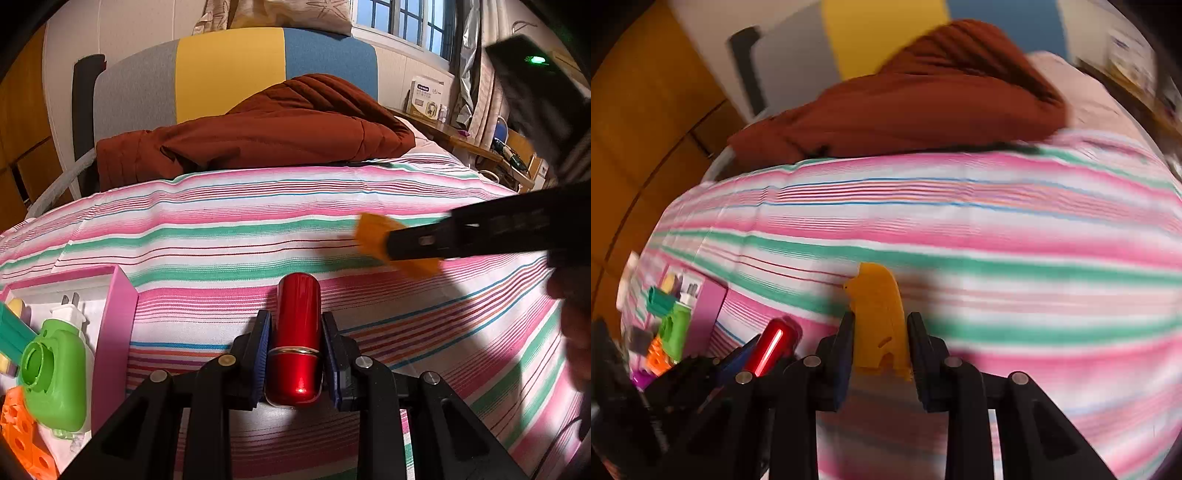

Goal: Organize rigid objects
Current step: 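Grasp the yellow piece with the right tool while the left tool holds the red cylinder, then set the red cylinder in the tray and open the left tool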

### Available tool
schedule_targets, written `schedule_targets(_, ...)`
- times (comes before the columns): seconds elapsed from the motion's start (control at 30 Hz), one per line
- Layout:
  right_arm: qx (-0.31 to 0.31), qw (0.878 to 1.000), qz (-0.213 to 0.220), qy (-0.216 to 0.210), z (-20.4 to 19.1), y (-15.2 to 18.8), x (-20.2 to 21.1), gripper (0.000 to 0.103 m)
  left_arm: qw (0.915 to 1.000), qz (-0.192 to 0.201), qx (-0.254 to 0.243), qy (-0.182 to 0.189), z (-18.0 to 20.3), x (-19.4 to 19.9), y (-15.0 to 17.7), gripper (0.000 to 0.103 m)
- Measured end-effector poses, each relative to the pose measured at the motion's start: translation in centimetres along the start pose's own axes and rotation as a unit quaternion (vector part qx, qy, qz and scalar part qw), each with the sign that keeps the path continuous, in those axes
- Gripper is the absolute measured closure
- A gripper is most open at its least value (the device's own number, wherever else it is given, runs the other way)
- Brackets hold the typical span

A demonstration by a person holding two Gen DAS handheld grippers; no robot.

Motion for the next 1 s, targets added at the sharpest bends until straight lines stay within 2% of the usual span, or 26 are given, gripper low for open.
schedule_targets(0.17, -0.045, 0.997, 0.000, 0.066, 1.6, 3.3, 3.5, 0.076, 1.0000, -0.002, 0.005, 0.005, -0.1, 0.1, 0.1, 0.076)
schedule_targets(0.23, -0.068, 0.996, 0.004, 0.063, 1.6, 5.1, 4.2, 0.076, 1.0000, -0.002, 0.006, 0.007, -0.1, 0.1, 0.1, 0.076)
schedule_targets(0.33, -0.114, 0.993, 0.004, 0.032, 1.3, 7.4, 4.0, 0.076, 1.0000, -0.003, 0.003, 0.004, -0.1, 0.3, 0.0, 0.076)
schedule_targets(0.4, -0.121, 0.992, -0.001, 0.026, 1.5, 7.6, 3.3, 0.076, 1.0000, -0.005, 0.007, 0.004, -0.4, 0.6, 0.1, 0.077)
schedule_targets(0.67, -0.092, 0.994, 0.002, 0.053, 2.1, 6.5, 2.4, 0.076, 0.9975, -0.031, 0.060, 0.018, -2.8, 2.8, 2.2, 0.077)
schedule_targets(0.83, -0.097, 0.994, 0.006, 0.045, 2.3, 6.5, 2.5, 0.076, 0.9934, -0.045, 0.088, 0.058, -3.3, 5.5, 4.2, 0.077)
schedule_targets(1.0, -0.127, 0.992, 0.019, 0.020, 2.8, 6.5, 2.7, 0.076, 0.9896, -0.045, 0.103, 0.090, -3.7, 8.7, 5.4, 0.077)
Point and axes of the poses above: each gripper's, at about its wrist camera, not at the fingertips, and x roughly against the way its jaws point, z to its right, y to its underside, the point moved 10 cm from there along -x, roughly the way its jaws point, and after that the axes turned 15 degrees about -y, right-handed, at the moved point
